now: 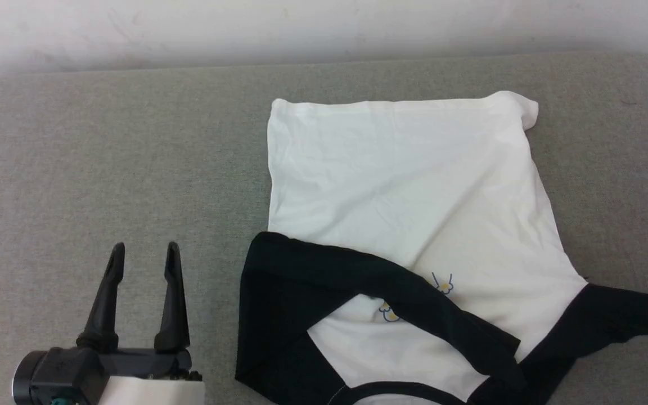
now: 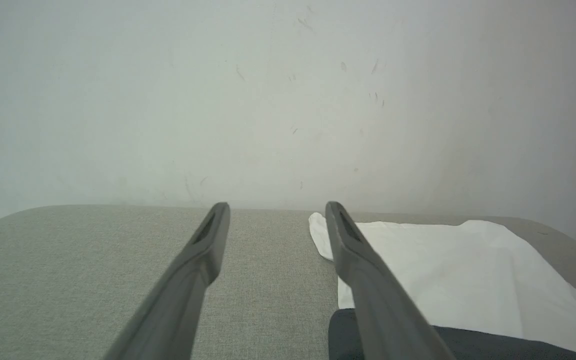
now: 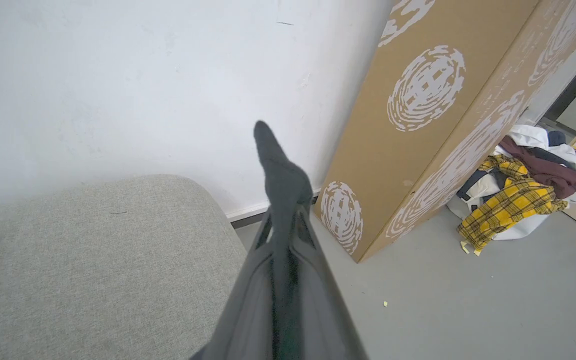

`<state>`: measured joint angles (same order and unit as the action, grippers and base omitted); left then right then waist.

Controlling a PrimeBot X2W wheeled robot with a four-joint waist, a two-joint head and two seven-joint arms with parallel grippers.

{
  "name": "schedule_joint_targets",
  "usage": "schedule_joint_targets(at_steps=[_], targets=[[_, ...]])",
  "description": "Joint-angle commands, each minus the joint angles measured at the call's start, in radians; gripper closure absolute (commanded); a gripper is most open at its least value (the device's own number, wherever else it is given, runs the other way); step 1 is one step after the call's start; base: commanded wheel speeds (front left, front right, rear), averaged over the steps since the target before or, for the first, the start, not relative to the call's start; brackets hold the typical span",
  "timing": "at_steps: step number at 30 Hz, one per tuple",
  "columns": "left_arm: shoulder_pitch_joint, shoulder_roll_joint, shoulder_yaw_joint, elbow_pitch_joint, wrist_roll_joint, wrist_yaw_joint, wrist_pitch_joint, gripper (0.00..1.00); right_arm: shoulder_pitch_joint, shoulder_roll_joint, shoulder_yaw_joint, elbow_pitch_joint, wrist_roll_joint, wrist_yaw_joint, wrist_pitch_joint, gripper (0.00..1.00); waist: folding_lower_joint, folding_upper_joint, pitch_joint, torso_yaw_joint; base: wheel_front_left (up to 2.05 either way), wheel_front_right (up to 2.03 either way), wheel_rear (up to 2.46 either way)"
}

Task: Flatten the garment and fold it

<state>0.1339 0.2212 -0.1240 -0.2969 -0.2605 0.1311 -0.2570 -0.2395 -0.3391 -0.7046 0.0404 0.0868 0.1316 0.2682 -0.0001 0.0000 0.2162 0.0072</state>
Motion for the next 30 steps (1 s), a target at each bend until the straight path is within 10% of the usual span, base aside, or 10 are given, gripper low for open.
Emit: schedule_joint_targets(at_steps=[1, 14, 30], targets=[[0.015, -0.006, 0.005, 0.005, -0.008, -0.010, -0.005, 0.00, -0.018, -0.017, -0.014, 0.018, -0.007, -0.001, -0.008, 1.00, 0.0001, 0.0000, -0.020, 0.018, 0.00, 0.00, 0.00], [0.065, -0.010, 0.015, 0.014, -0.017, -0.003, -0.005, 0.00, 0.018, -0.018, 0.057, -0.017, 0.043, -0.001, -0.012, 1.00, 0.0001, 0.0000, -0.110, 0.047, 0.00, 0.00, 0.00], [0.109, -0.013, 0.008, 0.003, -0.028, 0.012, -0.003, 0.00, 0.029, 0.092, 0.670, -0.365, 0.159, -0.001, 0.163, 1.00, 0.0001, 0.0000, -0.157, 0.073, 0.00, 0.00, 0.00]])
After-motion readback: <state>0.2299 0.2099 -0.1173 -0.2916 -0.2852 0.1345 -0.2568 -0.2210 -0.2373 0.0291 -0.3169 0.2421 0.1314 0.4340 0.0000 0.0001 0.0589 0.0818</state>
